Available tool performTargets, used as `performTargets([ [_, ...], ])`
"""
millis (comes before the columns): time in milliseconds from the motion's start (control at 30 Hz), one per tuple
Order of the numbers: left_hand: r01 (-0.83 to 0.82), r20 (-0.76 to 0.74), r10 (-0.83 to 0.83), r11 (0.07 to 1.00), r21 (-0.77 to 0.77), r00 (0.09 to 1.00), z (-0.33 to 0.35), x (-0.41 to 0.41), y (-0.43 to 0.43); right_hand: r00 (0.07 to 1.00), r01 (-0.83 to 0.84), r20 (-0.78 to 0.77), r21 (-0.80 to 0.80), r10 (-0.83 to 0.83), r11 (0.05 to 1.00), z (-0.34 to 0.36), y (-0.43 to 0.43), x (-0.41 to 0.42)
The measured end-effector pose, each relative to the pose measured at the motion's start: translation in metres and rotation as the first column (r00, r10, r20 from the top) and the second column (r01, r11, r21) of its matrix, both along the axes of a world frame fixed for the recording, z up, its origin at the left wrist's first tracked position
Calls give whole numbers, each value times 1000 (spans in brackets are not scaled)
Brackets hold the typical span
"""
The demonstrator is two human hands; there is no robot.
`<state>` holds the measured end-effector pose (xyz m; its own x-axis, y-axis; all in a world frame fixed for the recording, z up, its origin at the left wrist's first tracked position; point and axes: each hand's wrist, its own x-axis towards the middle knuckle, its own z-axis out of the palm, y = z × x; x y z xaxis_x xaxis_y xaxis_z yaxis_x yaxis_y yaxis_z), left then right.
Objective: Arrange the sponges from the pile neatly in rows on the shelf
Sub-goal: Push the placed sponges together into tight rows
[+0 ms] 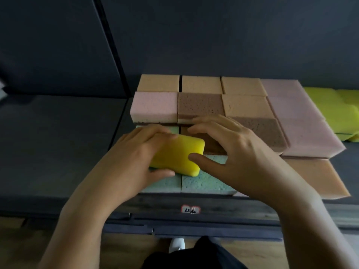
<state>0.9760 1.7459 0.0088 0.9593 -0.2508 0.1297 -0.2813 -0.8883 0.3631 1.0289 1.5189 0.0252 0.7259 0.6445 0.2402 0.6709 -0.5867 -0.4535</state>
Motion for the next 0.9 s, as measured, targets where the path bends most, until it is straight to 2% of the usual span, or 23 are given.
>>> performTargets([
  [100,-8,98,14,998,-64,995,8,-1,-3,999,-23,-24,-51,21,998,1,5,-5],
  [233,38,223,-17,995,-88,975,18,1,-9,1000,10,-18,6,-9,1000,5,0,-6],
  [400,89,250,-43,981,-175,967,21,14,-26,996,69,44,89,-73,994,20,-36,-2],
  [567,165,250,-96,949,-270,963,32,27,-72,990,108,75,100,-115,989,22,-86,2],
  [767,161,263,-96,957,-240,960,39,49,-159,967,168,186,56,-176,984,24,-154,14],
  [900,162,264,-92,952,-259,960,36,64,-226,959,162,237,-5,-156,987,26,-211,28],
])
